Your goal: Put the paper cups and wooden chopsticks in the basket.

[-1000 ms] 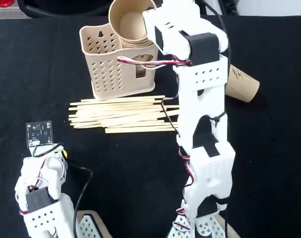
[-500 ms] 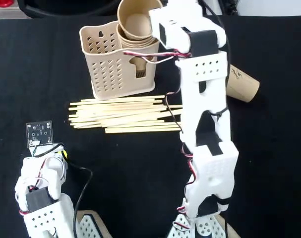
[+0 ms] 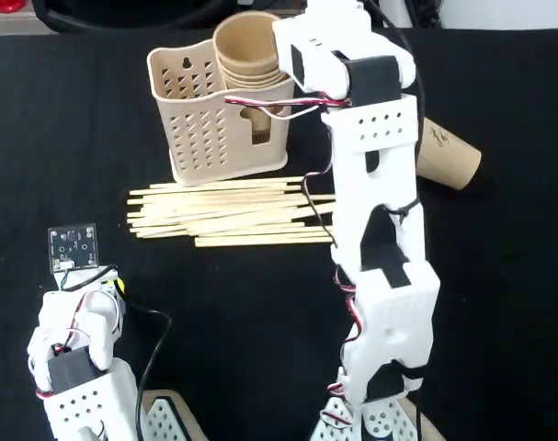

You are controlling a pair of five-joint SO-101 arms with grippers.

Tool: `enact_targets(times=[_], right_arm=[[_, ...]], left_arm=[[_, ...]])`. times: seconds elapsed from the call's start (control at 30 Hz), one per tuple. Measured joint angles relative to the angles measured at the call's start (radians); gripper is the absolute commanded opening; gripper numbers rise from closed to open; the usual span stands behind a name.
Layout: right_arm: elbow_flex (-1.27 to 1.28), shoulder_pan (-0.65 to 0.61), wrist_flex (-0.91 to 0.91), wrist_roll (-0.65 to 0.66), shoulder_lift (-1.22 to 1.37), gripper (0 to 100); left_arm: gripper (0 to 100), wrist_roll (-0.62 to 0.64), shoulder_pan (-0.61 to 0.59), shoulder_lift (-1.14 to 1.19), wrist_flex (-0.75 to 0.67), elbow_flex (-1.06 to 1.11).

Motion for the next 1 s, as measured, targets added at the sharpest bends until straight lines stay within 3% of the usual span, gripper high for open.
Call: enact_targets(times=[0.17,0.33,0.43,0.7,1.0], right_arm=[[-0.176,0.0,0.072,0.0,0.0,16.5],[-0.451,0.014,0.29,0.008,-0.002,16.6],[-0.483,0.068,0.399,0.109,-0.044,16.8],[0.011,0.397,0.405,0.239,-0.222,16.7],[0.483,0.433,0.354,0.336,-0.195,19.4]], left_arm=[[18,0.0,0.0,0.0,0.0,0.0],[18,0.0,0.0,0.0,0.0,0.0],[18,0.0,0.0,0.0,0.0,0.0],[18,0.0,0.0,0.0,0.0,0.0],[18,0.0,0.0,0.0,0.0,0.0]])
